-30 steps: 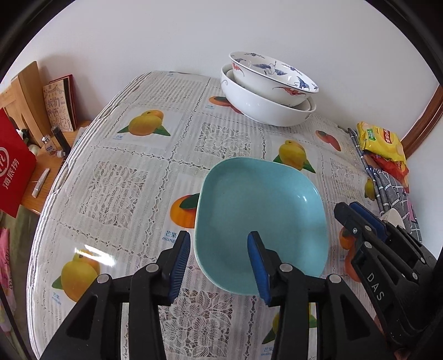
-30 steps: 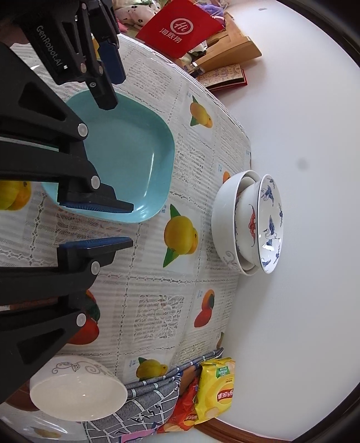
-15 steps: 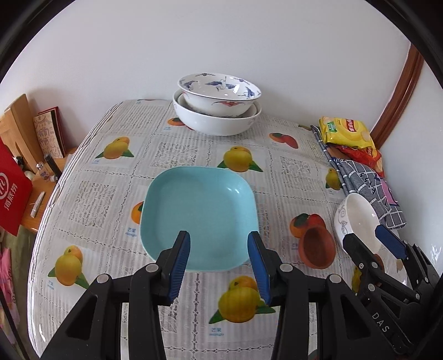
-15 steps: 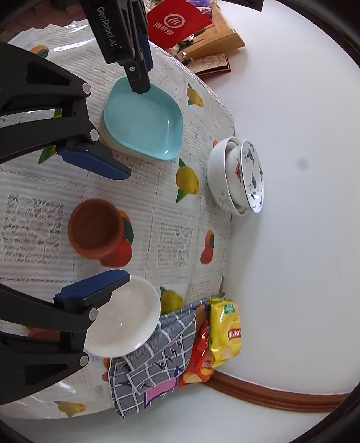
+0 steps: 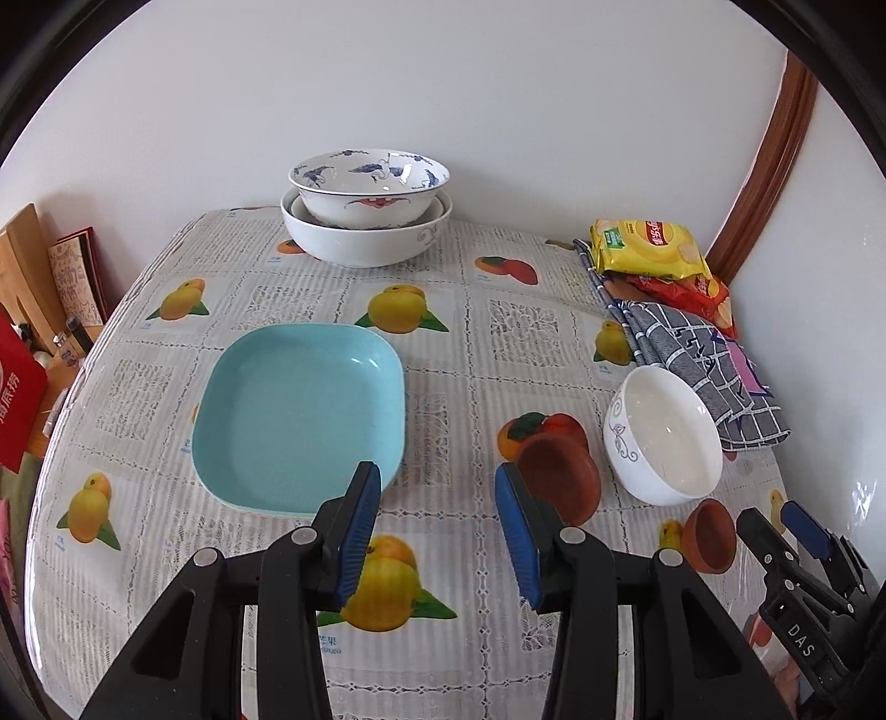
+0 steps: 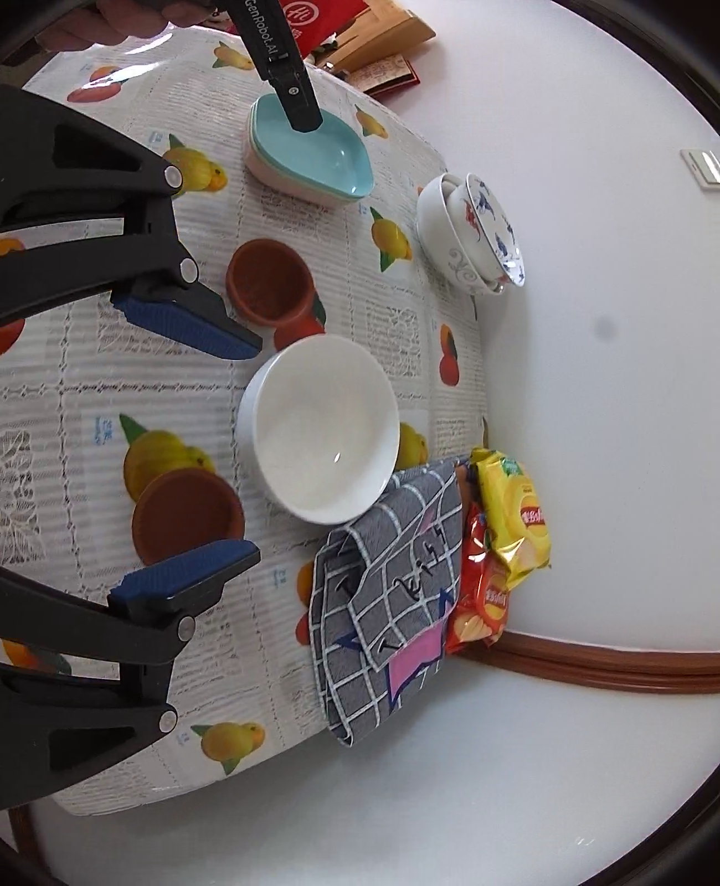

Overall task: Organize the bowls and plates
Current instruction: 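Move both grippers toward the small terracotta pots, then close the right gripper on a terracotta pot rim while the left gripper grasps another pot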

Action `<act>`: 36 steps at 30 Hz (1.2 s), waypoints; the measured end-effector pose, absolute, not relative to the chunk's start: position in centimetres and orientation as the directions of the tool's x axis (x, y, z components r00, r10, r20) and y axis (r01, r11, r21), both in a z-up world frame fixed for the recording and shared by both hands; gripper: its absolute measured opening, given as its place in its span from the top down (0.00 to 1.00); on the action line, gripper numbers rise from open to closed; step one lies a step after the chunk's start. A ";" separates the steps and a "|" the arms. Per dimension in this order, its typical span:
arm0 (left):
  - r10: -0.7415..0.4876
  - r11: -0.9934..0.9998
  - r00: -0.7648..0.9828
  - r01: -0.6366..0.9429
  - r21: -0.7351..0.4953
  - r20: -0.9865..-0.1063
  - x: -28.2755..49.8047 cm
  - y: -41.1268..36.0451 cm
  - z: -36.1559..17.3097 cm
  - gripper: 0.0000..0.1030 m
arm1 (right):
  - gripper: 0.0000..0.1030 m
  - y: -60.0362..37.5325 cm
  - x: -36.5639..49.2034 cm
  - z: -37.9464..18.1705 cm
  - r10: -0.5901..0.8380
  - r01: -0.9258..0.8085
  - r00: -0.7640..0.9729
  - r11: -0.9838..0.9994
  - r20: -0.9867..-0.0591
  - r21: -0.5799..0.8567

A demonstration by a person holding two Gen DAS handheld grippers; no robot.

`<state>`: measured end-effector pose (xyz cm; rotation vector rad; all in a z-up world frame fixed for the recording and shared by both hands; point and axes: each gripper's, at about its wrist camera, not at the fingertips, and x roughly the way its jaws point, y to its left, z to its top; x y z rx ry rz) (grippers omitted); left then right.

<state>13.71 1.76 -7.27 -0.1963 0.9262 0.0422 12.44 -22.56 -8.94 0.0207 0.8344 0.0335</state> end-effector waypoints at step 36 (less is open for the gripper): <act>-0.050 0.987 0.423 -0.120 -0.111 -0.905 20.4 -4.4 -15.4 0.60 | 0.56 -29.9 15.8 -17.7 0.064 0.099 0.519 0.986 -0.853 0.134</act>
